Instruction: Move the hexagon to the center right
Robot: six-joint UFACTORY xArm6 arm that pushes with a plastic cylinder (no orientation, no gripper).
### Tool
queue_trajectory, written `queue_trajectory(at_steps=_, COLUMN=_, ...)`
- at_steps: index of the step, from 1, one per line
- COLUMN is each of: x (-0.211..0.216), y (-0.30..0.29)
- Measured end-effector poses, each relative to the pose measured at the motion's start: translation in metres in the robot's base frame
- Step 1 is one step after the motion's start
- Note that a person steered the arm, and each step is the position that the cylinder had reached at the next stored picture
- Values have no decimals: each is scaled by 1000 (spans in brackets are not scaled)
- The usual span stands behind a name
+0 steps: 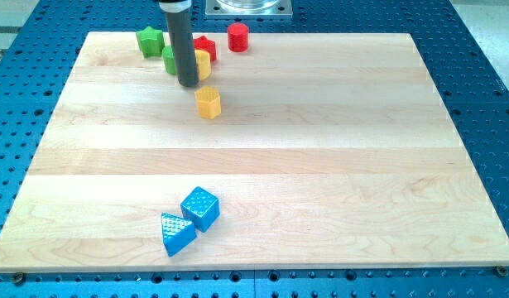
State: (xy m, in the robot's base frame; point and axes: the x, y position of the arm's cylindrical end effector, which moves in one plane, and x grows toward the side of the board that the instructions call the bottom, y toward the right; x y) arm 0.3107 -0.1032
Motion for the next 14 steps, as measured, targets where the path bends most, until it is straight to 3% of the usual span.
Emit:
queue_trajectory(at_steps=2, x=37, y=-48)
queue_trajectory(at_steps=4, x=97, y=83)
queue_trajectory(at_steps=5, x=73, y=31)
queue_trajectory(at_steps=6, x=45, y=41)
queue_trajectory(at_steps=8, x=127, y=200)
queue_trajectory(at_steps=9, x=86, y=143)
queue_trajectory(at_steps=10, x=74, y=199)
queue_trajectory(at_steps=11, x=130, y=266)
queue_trajectory(at_steps=12, x=111, y=192)
queue_trajectory(at_steps=14, x=200, y=242)
